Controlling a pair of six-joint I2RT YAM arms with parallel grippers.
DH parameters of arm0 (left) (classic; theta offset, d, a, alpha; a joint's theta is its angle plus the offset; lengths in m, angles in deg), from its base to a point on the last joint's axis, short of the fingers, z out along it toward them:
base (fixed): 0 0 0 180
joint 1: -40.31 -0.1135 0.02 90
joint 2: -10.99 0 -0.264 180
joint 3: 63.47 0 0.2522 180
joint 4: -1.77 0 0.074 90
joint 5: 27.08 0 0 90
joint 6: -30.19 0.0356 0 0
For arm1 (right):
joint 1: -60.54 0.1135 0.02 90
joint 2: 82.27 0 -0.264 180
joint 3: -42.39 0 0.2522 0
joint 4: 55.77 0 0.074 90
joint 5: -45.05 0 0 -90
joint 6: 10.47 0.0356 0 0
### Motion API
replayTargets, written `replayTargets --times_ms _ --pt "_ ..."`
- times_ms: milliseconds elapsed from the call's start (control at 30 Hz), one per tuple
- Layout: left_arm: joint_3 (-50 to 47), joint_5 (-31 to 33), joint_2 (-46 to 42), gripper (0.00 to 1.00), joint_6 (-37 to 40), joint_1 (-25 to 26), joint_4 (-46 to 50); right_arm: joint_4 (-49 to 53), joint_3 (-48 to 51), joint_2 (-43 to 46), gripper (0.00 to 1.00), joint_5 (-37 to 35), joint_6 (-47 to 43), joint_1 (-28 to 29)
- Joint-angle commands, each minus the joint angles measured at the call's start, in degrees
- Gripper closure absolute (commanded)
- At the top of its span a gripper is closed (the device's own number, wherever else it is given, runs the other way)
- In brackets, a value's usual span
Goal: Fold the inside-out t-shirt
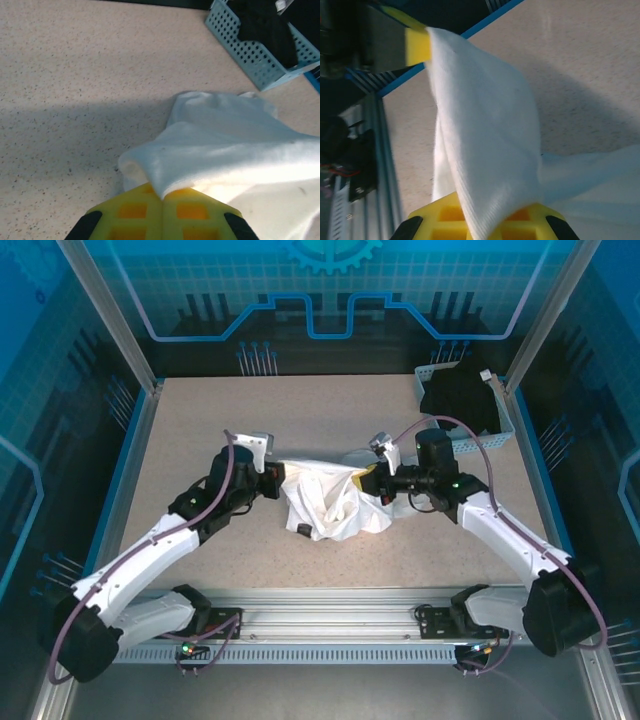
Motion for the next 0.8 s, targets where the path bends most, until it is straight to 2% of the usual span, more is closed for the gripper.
replayTargets --times_ms 0,100,333,400,433,500,567,633,700,767 --pt "-0.1 1.7 2.4 1.00 2.2 -0.3 0.3 6.0 -3.7 -4.5 1.00 8.2 1.0 -1.2" --pt "0.6 1.0 4.3 1.00 2.5 -0.3 1.0 7.1 -5.5 -8.0 1.00 9.3 1.1 -1.5" --pt "1.1 0.3 6.3 0.98 2.5 -0.3 2.5 5.7 -5.3 -9.6 1.00 5.2 4.0 -1.4" --pt "1.9 2.1 6.7 0.67 1.9 -0.1 4.6 4.2 -4.9 -9.5 1.00 5.2 5.5 -1.4" --pt "2.2 3.6 6.5 0.56 1.4 0.3 5.8 3.7 -4.9 -9.6 1.00 5.0 6.1 -1.4" --pt "2.1 7.8 4.8 0.41 0.9 2.6 8.0 2.5 -4.7 -9.6 1.00 4.8 7.4 -1.4" --pt "0.4 10.6 1.7 0.32 1.0 6.3 7.6 2.0 -4.8 -9.6 1.00 4.4 8.1 -1.4" --pt "-1.6 9.7 -1.3 0.27 0.9 10.1 5.7 1.8 -4.8 -9.5 1.00 3.8 8.5 -1.4" --pt "-3.5 5.9 -2.9 0.25 0.7 13.7 2.8 1.7 -4.8 -9.5 1.00 3.3 8.6 -1.5" --pt "-4.7 -1.5 -1.9 0.28 0.7 15.1 -0.8 1.4 -5.0 -9.7 1.00 3.3 8.8 -1.5"
